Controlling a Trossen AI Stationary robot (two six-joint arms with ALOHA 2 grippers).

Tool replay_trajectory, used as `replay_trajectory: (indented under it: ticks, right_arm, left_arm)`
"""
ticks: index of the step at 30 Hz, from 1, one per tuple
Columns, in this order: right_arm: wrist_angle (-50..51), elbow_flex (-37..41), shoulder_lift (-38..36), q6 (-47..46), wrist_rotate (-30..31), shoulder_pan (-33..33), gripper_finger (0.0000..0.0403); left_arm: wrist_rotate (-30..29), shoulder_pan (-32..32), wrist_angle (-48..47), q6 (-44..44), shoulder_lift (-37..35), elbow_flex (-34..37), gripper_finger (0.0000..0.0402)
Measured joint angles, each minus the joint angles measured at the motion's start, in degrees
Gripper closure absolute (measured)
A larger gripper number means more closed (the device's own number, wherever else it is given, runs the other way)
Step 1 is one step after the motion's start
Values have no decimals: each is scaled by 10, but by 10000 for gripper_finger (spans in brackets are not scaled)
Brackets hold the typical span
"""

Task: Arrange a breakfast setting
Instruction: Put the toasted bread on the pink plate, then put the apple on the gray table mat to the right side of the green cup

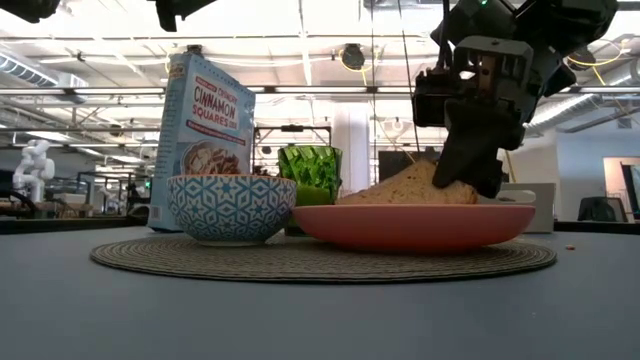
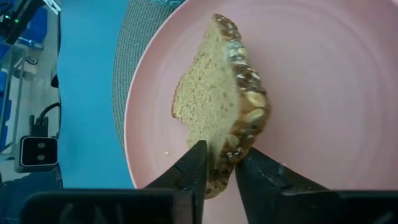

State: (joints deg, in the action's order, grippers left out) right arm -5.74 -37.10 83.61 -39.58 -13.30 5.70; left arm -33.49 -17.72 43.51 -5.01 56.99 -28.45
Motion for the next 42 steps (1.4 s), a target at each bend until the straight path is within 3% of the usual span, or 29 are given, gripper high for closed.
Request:
replay_trajectory:
  ticks: [16,30,42]
  right_arm:
    - [0,0,0,2,0,0,239]
    - [5,0,-10,43,-3,-1,235]
    - [104,0,-116,64,62,-12,236]
  left_arm:
    - [0,0,0,0,0,0,124]
    - [0,0,0,5,0,0,124]
    - [0,0,0,7,0,0,124]
